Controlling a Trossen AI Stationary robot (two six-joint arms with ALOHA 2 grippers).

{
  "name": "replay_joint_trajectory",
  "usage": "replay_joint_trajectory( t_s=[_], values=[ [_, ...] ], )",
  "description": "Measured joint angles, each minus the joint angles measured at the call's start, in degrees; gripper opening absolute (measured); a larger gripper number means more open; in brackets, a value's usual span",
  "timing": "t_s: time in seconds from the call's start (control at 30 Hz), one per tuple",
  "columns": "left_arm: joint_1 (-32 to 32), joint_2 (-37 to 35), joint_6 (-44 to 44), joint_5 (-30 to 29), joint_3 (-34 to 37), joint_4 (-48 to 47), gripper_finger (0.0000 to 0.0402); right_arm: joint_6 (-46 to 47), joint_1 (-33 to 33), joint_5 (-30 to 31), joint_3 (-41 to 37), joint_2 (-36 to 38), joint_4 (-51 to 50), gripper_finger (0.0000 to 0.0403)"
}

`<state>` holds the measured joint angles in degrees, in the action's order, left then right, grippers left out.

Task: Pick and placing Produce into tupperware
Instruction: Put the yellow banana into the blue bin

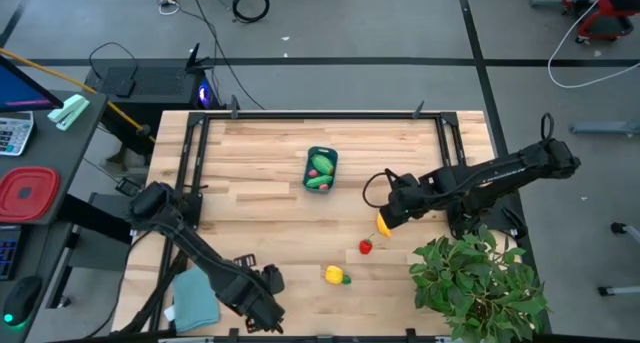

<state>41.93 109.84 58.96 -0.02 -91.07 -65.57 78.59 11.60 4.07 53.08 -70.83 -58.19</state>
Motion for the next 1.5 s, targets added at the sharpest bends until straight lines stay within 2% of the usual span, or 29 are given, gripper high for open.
replay_joint_trajectory(
  t_s=[0.1, 0.3, 0.5, 0.7, 0.97, 1.3, 1.4, 1.5],
  values=[
    [0.5, 0.0, 0.2, 0.0, 0.0, 1.6, 0.0162, 0.6, 0.6, 0.0, 0.0, -0.4, 0.0, 0.0158],
    [0.8, 0.0, 0.5, 0.0, 0.0, 4.5, 0.0162, -6.3, 0.6, 0.3, 0.0, -0.3, 1.8, 0.0169],
    [0.7, 0.0, 0.5, 0.0, 0.0, 6.9, 0.0162, -8.4, 0.0, 8.4, 0.0, -0.2, 2.6, 0.0185],
    [0.8, 0.0, 0.5, -0.2, 0.0, 8.1, 0.0162, -9.4, -0.7, 15.5, 0.0, -0.2, 2.7, 0.0183],
    [0.8, 0.0, 0.4, -0.2, 0.0, 8.0, 0.0162, -5.1, -0.5, 7.7, 0.0, -0.2, 3.6, 0.0177],
    [0.8, 0.0, 0.3, -0.2, 0.0, 8.0, 0.0162, -1.1, -0.6, 6.7, 0.0, -0.2, 3.5, 0.0239],
    [1.1, 0.0, 0.3, -0.2, 0.0, 7.9, 0.0162, 2.7, -0.2, 5.5, 0.0, -0.6, 3.5, 0.0256],
    [1.2, 0.0, 0.3, -0.3, 0.0, 7.9, 0.0162, 4.5, 1.5, 7.9, 0.0, -3.0, 3.4, 0.0262]
  ],
)
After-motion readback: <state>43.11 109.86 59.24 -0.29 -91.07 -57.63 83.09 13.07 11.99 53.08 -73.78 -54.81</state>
